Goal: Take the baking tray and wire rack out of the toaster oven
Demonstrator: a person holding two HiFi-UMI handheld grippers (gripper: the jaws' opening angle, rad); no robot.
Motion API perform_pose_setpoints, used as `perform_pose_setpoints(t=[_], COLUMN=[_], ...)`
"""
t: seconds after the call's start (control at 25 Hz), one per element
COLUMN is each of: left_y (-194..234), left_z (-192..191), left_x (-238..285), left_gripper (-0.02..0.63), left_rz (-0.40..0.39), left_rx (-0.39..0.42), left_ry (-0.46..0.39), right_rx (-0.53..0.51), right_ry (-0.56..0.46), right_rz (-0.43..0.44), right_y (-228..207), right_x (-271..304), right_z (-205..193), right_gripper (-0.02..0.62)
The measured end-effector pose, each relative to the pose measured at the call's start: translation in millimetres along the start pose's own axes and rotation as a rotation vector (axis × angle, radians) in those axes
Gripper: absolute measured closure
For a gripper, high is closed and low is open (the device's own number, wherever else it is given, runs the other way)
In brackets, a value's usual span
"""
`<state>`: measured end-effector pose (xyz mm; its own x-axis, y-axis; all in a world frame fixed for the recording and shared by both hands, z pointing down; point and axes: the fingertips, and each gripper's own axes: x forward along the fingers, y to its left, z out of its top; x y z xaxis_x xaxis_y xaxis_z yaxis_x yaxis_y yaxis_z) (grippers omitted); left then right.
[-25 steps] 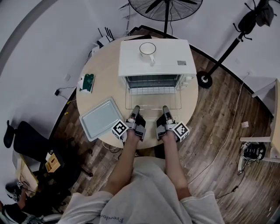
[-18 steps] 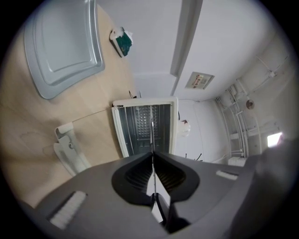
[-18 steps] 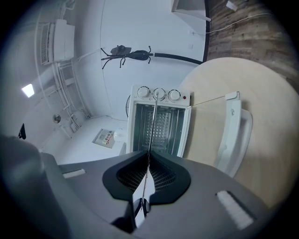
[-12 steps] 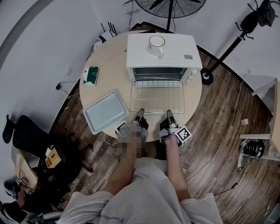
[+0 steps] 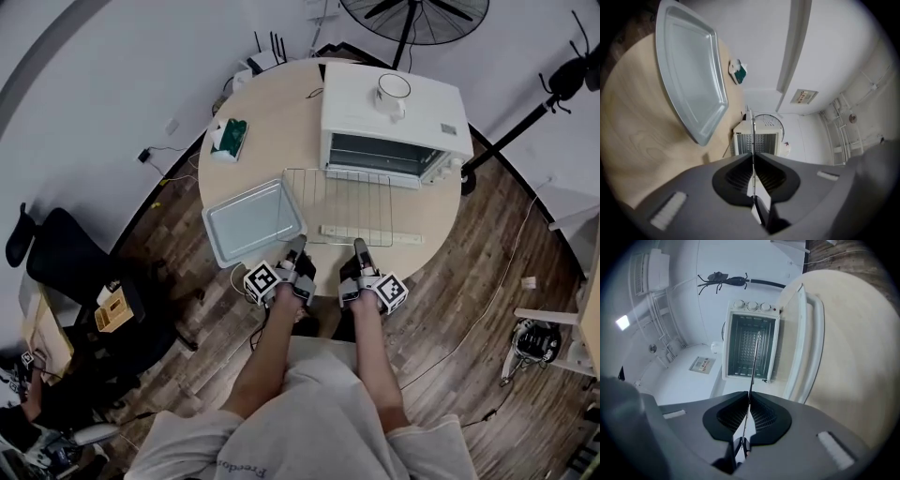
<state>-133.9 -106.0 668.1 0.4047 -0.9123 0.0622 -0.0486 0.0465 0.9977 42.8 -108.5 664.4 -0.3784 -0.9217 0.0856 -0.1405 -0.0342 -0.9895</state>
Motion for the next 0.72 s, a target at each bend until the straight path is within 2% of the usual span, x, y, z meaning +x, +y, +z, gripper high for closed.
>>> perform_pose_setpoints(t=[0.2,0.32,0.48,0.72], left_y=[13.2,21.3,37.9,64.7], left_z=[46.8,78.5,113.1,156.0], left_x=[-39.1,-65.8,-97.9,-142.4], left_gripper=[0.535,0.535,0.535,0.535], left_rz=[0.016,0.021,0.045,0.091], left_rx=[-0.036,-0.045,-0.067,-0.053], left_ry=[-0.12,-0.188,-0.28,-0.356], right_rx=[-0.006,0.0,-0.018,-0.017], right_ry=[0.125,0.197,0.302,0.445], right_rz=[-0.013,0.01,-0.017,-0.031], right_y=[0.8,5.4,2.6,-8.0], right_x=[25.7,42.8,63.5,83.9], right_z=[-56.3,-96.4,-141.6,-208.4], right_gripper=[0.583,0.583,0.583,0.583])
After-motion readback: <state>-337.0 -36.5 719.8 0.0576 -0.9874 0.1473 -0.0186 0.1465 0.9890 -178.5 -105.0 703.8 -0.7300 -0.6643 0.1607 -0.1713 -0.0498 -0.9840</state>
